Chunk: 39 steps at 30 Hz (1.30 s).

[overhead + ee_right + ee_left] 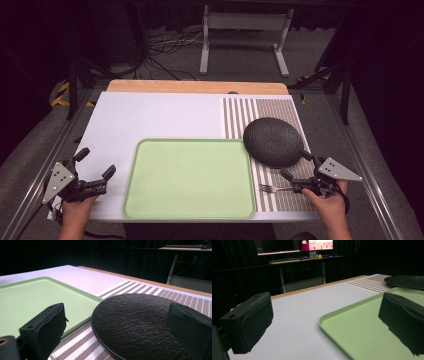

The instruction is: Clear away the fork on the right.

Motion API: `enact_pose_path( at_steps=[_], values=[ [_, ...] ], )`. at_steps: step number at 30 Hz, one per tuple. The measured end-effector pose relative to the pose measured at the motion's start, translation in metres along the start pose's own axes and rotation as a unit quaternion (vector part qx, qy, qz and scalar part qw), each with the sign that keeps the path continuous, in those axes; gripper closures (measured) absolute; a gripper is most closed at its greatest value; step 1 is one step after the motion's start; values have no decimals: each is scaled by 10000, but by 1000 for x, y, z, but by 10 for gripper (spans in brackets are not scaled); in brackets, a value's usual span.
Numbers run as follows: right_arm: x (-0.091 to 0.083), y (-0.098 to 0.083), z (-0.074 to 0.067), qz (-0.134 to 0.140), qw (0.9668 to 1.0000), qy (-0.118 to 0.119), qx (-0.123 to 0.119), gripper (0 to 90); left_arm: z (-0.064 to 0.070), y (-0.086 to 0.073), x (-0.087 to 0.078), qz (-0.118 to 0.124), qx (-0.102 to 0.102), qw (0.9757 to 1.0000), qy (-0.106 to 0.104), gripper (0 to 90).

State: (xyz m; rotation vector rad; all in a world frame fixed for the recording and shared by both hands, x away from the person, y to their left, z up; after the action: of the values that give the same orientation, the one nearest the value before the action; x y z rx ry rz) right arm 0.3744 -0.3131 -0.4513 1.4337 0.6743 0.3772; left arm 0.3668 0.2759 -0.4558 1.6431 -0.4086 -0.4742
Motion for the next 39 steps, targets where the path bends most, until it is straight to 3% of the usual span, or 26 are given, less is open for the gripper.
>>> enact_pose_path(
  at_steps=[16, 19, 23, 28, 32, 35, 39],
  values=[
    [2, 0, -2, -7, 10000, 49, 7, 30, -1, 0, -1, 7, -9, 10000, 8, 3],
    [6, 5, 2, -55, 9999, 33, -102, 33, 0, 0, -1, -10, -7, 10000, 17, 3],
    [10, 13, 3, 47, 9999, 100, -36, 33, 0, -1, -1, -18, -9, 10000, 31, 3],
    [15, 19, 2, -40, 9998, 179, -104, 33, -1, -1, -2, -32, -14, 10000, 37, 3],
    [21, 25, 1, -194, 9992, 350, -25, 28, -1, -1, -2, -23, -4, 10000, 36, 3],
    [27, 28, -4, -546, 9964, 601, -237, 28, -1, -1, -2, -26, 1, 10000, 50, 3],
    [33, 40, -6, -633, 9950, 676, -385, 28, -1, -1, -2, -21, -9, 10000, 50, 3]
  ],
)
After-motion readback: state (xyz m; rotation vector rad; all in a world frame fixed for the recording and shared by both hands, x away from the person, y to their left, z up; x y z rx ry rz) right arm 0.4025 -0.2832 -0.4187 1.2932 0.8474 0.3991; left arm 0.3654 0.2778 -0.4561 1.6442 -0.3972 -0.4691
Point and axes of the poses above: each handheld gripper's, and its own axes: x roughly forward along the jaws, y roughly out of its top, z roughly to its right, the point moved 7 cm from there along x, roughly forward along the jaws, and after that the axes turned 2 degrees about x, right-handed, at the moved point
